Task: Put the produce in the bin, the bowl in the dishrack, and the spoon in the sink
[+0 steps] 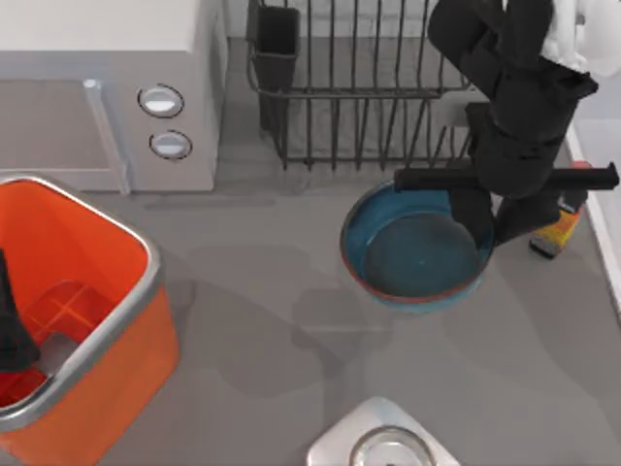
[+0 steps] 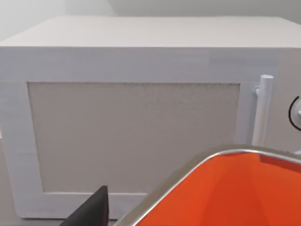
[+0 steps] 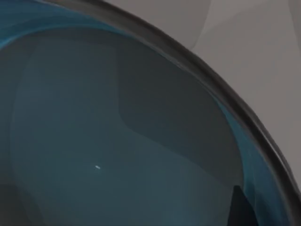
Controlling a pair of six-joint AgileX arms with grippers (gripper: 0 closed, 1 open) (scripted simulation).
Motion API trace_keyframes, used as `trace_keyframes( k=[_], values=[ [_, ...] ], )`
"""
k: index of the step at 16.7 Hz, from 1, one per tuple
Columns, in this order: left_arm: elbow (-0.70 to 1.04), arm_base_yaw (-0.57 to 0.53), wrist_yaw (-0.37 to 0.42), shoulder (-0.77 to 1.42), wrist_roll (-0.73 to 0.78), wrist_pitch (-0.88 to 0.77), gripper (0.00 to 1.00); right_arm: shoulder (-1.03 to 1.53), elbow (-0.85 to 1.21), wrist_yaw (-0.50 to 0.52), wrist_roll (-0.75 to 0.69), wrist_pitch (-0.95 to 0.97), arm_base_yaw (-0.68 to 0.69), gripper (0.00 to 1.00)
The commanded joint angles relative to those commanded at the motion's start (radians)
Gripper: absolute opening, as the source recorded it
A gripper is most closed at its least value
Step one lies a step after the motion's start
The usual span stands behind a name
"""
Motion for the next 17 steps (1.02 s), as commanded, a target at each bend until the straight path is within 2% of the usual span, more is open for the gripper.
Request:
trace_keyframes(
  k=[4,7,11,17],
  values=[
    [0.000,0.000,0.000,0.000,0.000,0.000,1.00,-0.003,-0.003,0.012,-0.005,0.015,0.009,0.00],
    [0.000,0.000,0.000,0.000,0.000,0.000,1.00,-0.043,-0.010,0.103,-0.044,0.110,0.056,0.00],
    [0.000,0.000,0.000,0.000,0.000,0.000,1.00,-0.135,-0.045,0.317,-0.139,0.354,0.168,0.00],
    [0.000,0.000,0.000,0.000,0.000,0.000,1.00,-0.314,-0.142,0.725,-0.329,0.867,0.374,0.00]
  ],
)
